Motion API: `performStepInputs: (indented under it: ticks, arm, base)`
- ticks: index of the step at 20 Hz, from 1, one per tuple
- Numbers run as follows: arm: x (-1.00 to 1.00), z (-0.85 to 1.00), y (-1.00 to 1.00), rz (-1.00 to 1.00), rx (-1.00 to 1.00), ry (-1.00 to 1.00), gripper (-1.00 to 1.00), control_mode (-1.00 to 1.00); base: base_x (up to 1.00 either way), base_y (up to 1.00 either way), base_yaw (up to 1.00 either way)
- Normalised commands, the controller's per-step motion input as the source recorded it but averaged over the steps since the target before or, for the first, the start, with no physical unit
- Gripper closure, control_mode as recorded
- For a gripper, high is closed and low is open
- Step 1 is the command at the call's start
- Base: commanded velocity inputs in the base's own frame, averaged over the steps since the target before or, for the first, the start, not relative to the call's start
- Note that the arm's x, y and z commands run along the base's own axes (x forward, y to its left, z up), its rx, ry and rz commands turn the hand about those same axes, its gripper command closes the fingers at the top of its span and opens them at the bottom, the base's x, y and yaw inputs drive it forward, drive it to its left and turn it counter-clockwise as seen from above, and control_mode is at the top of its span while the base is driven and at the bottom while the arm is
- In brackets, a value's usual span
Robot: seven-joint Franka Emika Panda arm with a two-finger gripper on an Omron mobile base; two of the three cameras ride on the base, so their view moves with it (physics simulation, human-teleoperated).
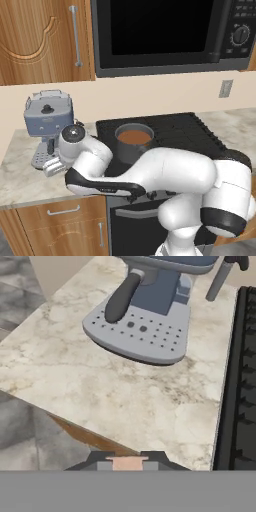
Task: Pick up the sugar cube(s) and place them in the saucepan with hot chocolate.
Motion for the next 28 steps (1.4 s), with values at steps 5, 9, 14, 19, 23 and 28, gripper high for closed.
performStepInputs:
  ticks: [5, 9, 14, 19, 23, 28]
  arm:
    - [-0.01, 0.7, -0.56, 0.0, 0.0, 0.04, 1.0, -1.0]
    - [0.0, 0.2, -0.75, 0.0, 0.0, 0.1, 1.0, -1.0]
    - [0.03, -0.03, -0.82, -0.02, 0.0, 0.17, 1.0, -1.0]
    - [0.2, 0.0, -0.77, -0.07, 0.0, 0.09, 1.0, -1.0]
    - [0.4, 0.04, -0.61, -0.09, 0.0, 0.01, 1.0, -1.0]
    - [0.6, 0.0, -0.68, -0.13, 0.0, 0.01, 1.0, -1.0]
  base:
    - [0.0, 0.0, 0.0]
    - [0.0, 0.0, 0.0]
    - [0.0, 0.0, 0.0]
    - [0.0, 0.0, 0.0]
    - [0.0, 0.0, 0.0]
    - [0.0, 0.0, 0.0]
